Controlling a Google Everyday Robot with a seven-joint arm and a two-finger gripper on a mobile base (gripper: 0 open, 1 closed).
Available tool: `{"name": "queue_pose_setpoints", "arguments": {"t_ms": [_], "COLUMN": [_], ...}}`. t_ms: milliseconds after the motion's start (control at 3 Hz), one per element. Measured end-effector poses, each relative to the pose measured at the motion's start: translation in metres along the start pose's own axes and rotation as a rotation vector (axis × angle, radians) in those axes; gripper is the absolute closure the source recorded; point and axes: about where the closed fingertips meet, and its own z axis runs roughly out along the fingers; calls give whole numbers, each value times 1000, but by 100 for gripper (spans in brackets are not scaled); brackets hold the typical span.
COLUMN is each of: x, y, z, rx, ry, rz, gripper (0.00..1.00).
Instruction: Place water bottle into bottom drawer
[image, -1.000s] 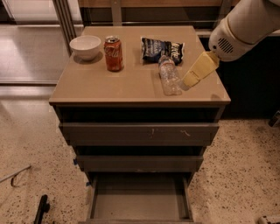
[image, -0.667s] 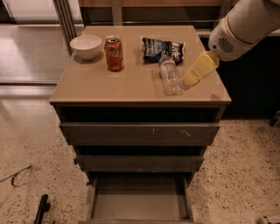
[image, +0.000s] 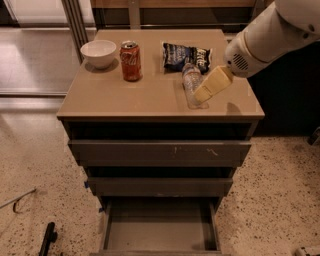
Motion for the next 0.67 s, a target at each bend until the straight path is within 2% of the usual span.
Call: {"name": "queue_pose_setpoints", "arguments": {"t_ms": [667], "x": [-36], "y": [2], "z": [48], "rx": [-29], "ry": [-119], "rz": [18], "gripper": [0]}}
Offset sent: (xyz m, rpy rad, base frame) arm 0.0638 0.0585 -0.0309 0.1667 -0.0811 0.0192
